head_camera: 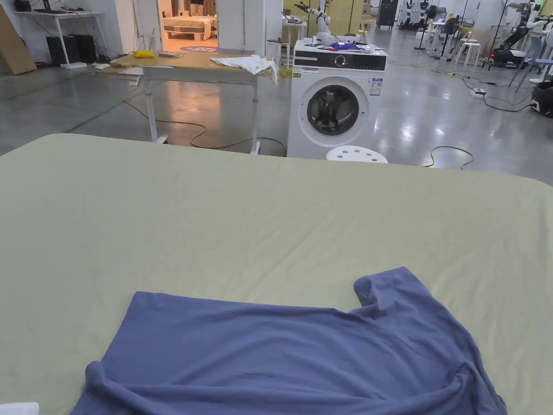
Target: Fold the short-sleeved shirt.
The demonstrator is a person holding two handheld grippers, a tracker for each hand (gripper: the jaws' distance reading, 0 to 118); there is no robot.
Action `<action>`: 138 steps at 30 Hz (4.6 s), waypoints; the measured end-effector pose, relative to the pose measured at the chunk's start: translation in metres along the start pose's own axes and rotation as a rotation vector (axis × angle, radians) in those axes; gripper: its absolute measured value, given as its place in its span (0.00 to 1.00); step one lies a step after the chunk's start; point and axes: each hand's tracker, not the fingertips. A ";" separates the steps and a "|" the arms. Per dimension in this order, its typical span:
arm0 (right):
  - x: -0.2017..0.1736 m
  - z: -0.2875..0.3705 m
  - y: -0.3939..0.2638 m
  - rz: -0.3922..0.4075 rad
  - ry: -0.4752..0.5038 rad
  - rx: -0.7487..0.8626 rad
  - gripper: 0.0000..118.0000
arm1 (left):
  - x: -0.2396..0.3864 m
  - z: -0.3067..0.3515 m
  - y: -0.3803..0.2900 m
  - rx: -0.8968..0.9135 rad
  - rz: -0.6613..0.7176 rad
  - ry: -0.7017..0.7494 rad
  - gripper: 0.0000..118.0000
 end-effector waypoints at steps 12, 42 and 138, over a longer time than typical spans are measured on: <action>-0.024 0.049 0.076 -0.038 -0.134 0.294 0.65 | 0.048 0.020 0.060 0.288 -0.137 0.021 0.46; -0.098 0.012 0.154 -0.118 -0.063 0.757 0.01 | 0.014 -0.080 0.201 0.254 -0.053 0.002 0.00; 0.029 0.014 0.006 -0.037 -0.006 -0.036 0.22 | -0.033 -0.017 0.010 0.074 -0.140 -0.095 0.07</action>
